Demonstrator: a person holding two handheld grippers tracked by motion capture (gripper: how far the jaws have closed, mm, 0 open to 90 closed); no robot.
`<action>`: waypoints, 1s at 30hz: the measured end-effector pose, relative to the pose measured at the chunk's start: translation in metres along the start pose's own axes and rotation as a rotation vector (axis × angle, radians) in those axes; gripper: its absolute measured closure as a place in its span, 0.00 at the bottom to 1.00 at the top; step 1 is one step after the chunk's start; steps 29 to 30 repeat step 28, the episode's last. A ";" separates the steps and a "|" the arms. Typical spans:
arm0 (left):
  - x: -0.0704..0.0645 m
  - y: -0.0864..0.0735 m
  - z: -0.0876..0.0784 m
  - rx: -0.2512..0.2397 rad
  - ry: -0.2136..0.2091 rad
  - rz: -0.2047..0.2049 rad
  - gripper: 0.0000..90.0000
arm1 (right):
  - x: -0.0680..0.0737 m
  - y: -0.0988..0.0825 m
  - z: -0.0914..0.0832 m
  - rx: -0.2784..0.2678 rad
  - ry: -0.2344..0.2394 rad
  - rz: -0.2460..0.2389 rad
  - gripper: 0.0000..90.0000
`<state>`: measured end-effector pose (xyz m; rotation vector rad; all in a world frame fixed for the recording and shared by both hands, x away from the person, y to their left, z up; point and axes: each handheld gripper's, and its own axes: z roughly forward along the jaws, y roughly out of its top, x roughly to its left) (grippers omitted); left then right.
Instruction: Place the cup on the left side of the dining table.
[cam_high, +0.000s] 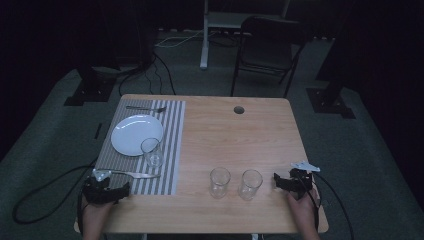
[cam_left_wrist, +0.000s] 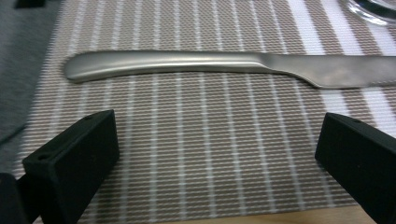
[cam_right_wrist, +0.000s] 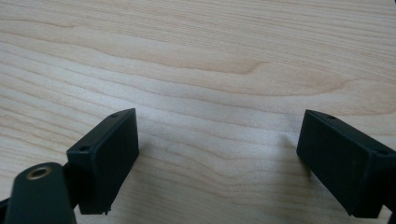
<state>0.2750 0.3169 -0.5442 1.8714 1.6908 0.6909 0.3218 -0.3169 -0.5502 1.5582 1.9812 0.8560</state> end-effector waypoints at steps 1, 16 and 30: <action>0.002 -0.001 0.000 -0.002 -0.014 -0.013 0.00 | 0.000 0.000 0.000 0.000 0.000 0.000 0.14; 0.004 -0.005 -0.002 -0.013 -0.029 0.003 0.00 | 0.000 0.000 0.000 0.000 0.000 0.000 0.14; 0.004 -0.005 -0.002 -0.012 -0.028 0.003 0.00 | 0.000 0.000 0.000 0.000 0.000 0.000 0.14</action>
